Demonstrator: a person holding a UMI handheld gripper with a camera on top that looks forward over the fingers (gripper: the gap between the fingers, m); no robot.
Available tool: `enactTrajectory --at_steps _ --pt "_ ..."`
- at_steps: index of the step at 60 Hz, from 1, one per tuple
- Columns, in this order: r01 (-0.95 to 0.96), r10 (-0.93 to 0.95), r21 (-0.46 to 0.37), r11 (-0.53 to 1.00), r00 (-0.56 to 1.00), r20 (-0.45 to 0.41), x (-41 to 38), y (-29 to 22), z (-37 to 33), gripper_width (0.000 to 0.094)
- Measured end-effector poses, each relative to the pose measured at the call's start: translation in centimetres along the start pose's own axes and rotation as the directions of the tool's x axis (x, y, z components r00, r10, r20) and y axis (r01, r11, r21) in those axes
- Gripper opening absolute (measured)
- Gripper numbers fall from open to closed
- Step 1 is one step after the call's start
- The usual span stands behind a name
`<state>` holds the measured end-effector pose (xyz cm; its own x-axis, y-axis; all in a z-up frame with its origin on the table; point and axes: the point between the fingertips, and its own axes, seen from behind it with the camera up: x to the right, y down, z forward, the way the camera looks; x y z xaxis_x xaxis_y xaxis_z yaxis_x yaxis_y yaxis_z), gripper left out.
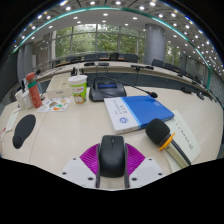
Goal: Arrange mouse
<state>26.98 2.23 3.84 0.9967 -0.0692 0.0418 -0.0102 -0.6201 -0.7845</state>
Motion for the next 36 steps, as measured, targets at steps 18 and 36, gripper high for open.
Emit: enactTrajectory --at_steps 18,36 --pt "-0.019 0.012 0.188 0.982 0.999 0.035 -15.7 -14.4 -6.8 0.0319" --pt "0.053 -0.082 0.154 0.987 0.979 0.186 -39.7 -12.5 -2.4 0.0318"
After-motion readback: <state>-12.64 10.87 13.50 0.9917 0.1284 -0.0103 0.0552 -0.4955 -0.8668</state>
